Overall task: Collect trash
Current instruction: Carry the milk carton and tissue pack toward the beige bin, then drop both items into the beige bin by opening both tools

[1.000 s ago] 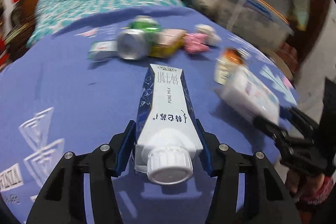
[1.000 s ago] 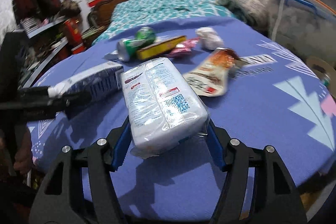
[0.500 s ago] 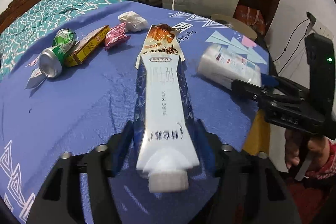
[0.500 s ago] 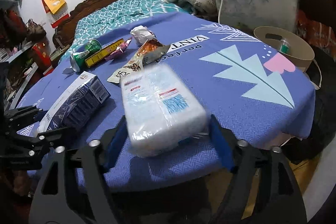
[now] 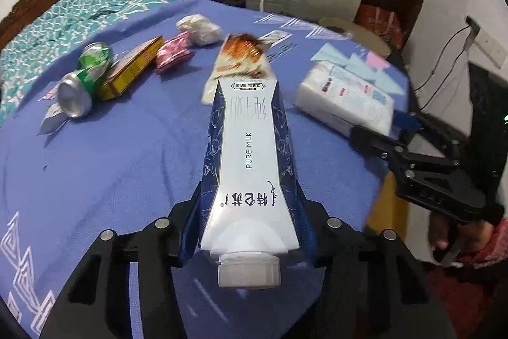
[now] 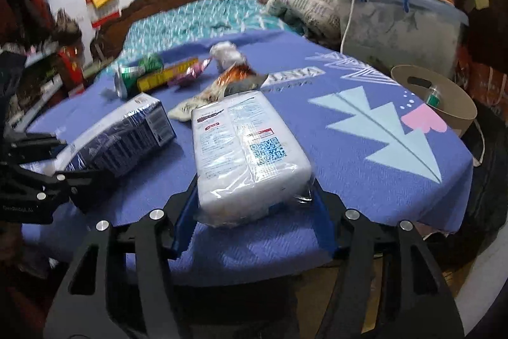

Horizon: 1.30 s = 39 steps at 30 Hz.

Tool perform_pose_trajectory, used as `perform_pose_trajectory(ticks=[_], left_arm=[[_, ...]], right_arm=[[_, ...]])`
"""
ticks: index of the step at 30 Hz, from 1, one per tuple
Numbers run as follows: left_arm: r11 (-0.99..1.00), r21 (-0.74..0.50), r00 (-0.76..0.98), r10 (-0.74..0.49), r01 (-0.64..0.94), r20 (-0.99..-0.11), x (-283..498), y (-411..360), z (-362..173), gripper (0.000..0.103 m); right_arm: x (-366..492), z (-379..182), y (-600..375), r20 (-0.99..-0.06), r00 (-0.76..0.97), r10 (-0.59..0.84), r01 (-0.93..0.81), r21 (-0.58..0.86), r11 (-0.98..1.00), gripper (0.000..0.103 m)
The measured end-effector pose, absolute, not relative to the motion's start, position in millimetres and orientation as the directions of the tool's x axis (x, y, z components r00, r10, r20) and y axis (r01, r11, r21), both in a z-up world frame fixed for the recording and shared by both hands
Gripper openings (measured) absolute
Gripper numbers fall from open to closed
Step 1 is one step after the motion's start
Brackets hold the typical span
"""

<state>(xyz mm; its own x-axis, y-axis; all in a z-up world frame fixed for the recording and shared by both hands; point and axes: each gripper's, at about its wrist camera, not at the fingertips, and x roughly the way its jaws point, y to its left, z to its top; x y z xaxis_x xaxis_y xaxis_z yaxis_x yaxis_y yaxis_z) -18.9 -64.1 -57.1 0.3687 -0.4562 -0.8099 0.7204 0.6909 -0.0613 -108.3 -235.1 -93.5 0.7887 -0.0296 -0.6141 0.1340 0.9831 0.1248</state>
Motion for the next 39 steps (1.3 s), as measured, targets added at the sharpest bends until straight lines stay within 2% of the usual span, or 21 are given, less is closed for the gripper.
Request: perform_pose_trajectory(ticks=[8, 20, 27, 30, 31, 32, 33, 39], left_arm=[[0.576, -0.088, 0.294, -0.536, 0.813, -0.792, -1, -137, -35, 0.048], [0.351, -0.164, 0.068, -0.564, 0.922, -0.823, 50, -350, -36, 0.048], [0.331, -0.206, -0.003, -0.524, 0.921, -0.852, 87, -455, -51, 0.049], [0.343, -0.183, 0.016, -0.504, 0.921, -0.864, 95, -482, -59, 0.049], [0.350, -0.176, 0.022, -0.495, 0.920, -0.868, 98, -490, -61, 0.053], [0.359, -0.169, 0.030, -0.488, 0.918, -0.872, 100, -496, -63, 0.069], [0.371, -0.157, 0.048, -0.486, 0.915, -0.872, 102, -498, -63, 0.079], [0.413, -0.169, 0.084, -0.528, 0.895, -0.845, 106, -471, -49, 0.079]], right_arm=[[-111, -91, -294, -0.584, 0.807, -0.089, 0.268, 0.227, 0.936, 0.062], [-101, -85, -462, -0.604, 0.761, -0.235, 0.518, 0.349, 0.781, 0.063], [-80, -91, -545, -0.645, 0.693, -0.323, 0.623, 0.310, 0.718, 0.066], [-68, -93, -564, -0.656, 0.674, -0.340, 0.641, 0.291, 0.710, 0.068], [-66, -94, -569, -0.657, 0.671, -0.343, 0.644, 0.288, 0.709, 0.071], [-62, -94, -570, -0.656, 0.672, -0.344, 0.642, 0.286, 0.711, 0.077], [-57, -94, -572, -0.658, 0.671, -0.341, 0.640, 0.283, 0.715, 0.078], [-63, -89, -556, -0.621, 0.690, -0.371, 0.639, 0.284, 0.714, 0.078]])
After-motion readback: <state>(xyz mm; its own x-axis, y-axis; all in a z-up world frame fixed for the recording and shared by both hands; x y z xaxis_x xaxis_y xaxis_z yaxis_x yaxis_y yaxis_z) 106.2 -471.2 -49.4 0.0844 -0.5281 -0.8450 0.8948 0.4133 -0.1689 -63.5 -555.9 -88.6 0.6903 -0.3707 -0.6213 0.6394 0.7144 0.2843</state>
